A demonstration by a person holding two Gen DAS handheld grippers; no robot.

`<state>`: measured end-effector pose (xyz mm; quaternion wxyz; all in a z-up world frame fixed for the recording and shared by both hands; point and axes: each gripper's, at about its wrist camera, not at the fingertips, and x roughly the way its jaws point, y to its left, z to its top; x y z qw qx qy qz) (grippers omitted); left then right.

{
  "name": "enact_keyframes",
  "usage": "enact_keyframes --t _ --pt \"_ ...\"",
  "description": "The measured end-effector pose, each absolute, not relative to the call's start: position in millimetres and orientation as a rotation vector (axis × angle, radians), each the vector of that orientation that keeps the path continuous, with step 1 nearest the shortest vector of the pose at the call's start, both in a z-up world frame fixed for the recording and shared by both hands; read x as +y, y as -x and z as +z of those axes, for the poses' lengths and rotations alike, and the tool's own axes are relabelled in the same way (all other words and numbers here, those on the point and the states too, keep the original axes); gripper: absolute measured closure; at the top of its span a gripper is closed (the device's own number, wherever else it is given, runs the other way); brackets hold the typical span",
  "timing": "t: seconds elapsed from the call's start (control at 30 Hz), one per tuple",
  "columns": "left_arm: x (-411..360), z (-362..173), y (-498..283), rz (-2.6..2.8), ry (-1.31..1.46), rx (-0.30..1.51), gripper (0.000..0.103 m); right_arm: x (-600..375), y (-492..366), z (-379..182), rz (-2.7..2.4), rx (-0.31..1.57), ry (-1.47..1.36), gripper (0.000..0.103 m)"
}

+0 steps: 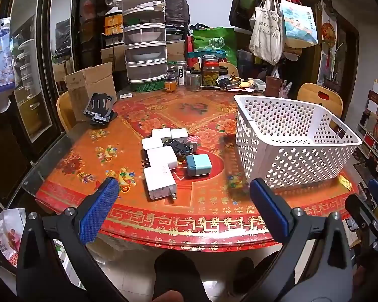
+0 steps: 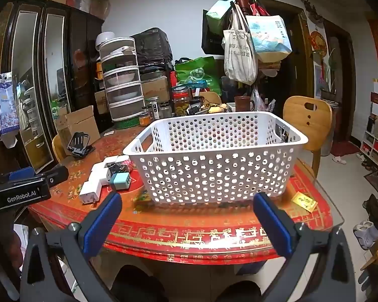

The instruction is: Organize rigid objects

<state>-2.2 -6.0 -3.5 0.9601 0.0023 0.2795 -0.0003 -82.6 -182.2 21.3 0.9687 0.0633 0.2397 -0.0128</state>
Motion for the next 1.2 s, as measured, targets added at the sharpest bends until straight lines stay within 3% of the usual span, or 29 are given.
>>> enact_keyframes --t 1.2 --pt "-3.5 -12.2 -4.4 -0.012 0.003 0.579 0.001 -182.5 81.7 20.1 -0.010 0.503 -0.131 0.000"
